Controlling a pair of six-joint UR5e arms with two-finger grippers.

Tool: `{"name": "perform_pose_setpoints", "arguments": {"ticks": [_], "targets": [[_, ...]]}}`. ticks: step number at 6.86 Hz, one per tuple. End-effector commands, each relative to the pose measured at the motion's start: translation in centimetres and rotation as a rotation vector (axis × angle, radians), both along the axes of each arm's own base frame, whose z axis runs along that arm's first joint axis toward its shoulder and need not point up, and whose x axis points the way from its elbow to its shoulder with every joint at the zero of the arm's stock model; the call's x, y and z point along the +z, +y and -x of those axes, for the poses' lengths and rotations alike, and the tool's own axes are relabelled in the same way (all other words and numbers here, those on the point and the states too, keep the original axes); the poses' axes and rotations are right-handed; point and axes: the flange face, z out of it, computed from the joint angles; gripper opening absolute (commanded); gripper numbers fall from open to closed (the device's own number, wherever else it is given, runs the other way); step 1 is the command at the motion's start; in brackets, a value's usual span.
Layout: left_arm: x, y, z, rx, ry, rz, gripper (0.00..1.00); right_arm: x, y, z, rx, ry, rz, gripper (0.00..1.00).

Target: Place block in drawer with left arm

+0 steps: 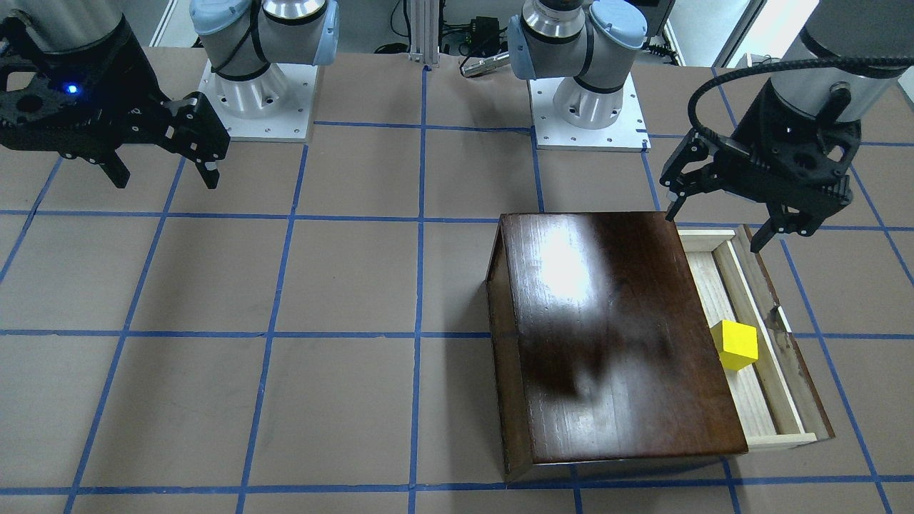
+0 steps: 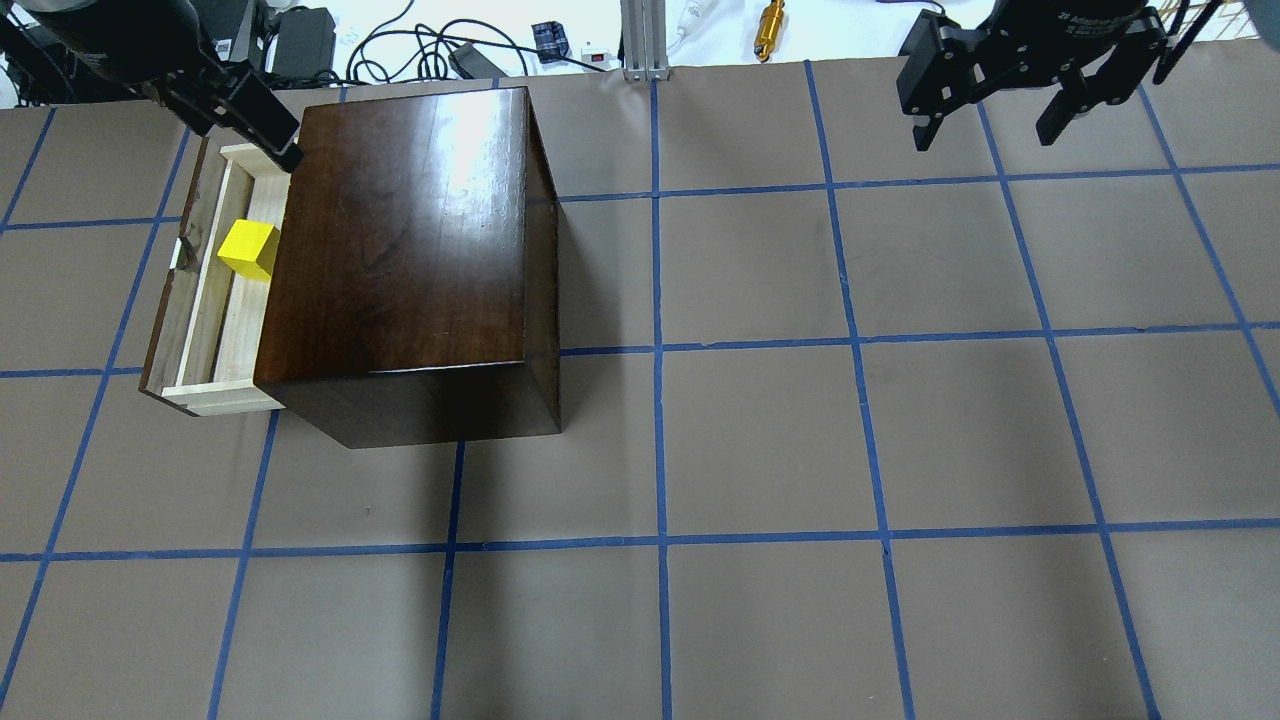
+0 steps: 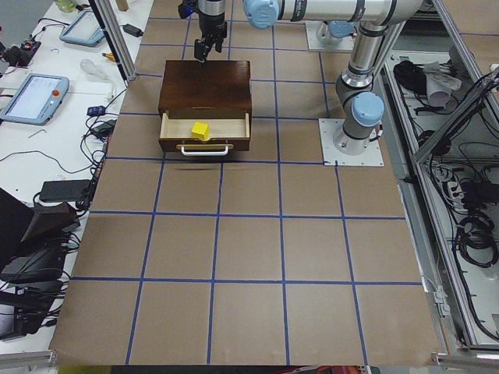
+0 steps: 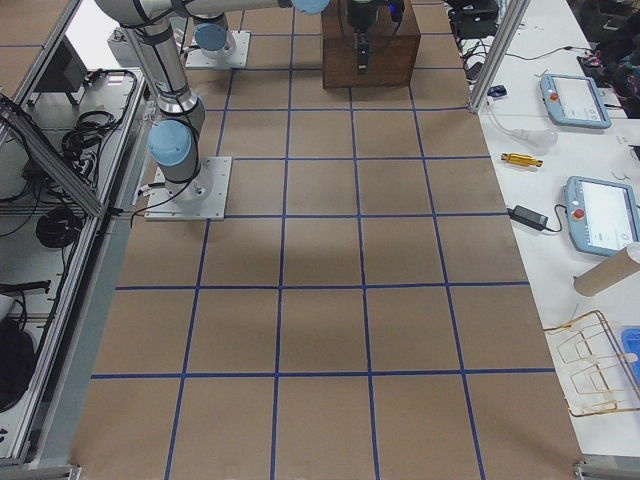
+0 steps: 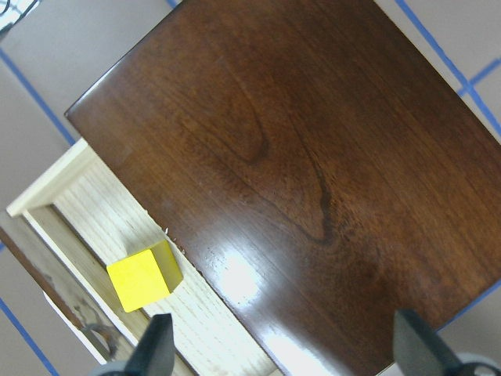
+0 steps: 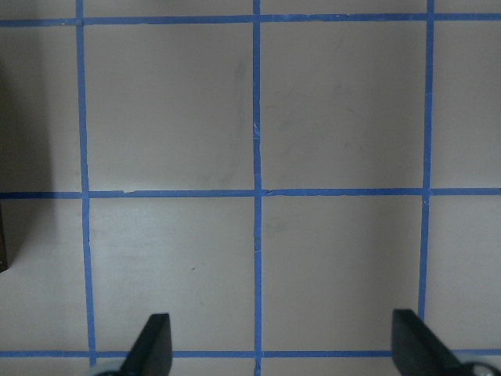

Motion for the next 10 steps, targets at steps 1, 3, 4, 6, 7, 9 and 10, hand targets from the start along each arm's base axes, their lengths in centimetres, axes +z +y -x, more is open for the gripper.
{"name": "perform_pose_setpoints", "arguments": {"ticks": [1, 3, 4, 6, 7, 9, 10], "targets": [[-0.2, 0.1, 0.1, 0.146, 0.01, -0.009, 1.0, 0.0, 0.0, 0.0, -0.001, 0.0, -0.001, 1.0], [-0.9, 0.8, 1.2, 0.252, 0.0, -0.027, 1.0, 0.0, 0.0, -0.1, 0.001, -0.001, 0.001, 1.0], [-1.1, 1.1, 4.0, 0.288, -0.017, -0.028, 1.0, 0.0, 0.0, -0.1, 0.001, -0.002, -0.001, 1.0], [-0.4, 2.5, 7.4, 0.277, -0.009, -0.008, 1.0, 0.0, 0.0, 0.0, -0.001, -0.001, 0.001, 1.0], [-0.4, 2.5, 7.4, 0.275, -0.006, -0.006, 1.0, 0.0, 0.0, 0.0, -0.001, -0.001, 0.001, 1.0], [-0.1, 2.7, 7.5, 0.27, -0.012, -0.001, 1.0, 0.0, 0.0, 0.0, 0.001, 0.0, -0.001, 1.0], [0.1, 2.9, 7.5, 0.27, -0.012, -0.001, 1.0, 0.0, 0.0, 0.0, 0.001, 0.0, -0.001, 1.0]]}}
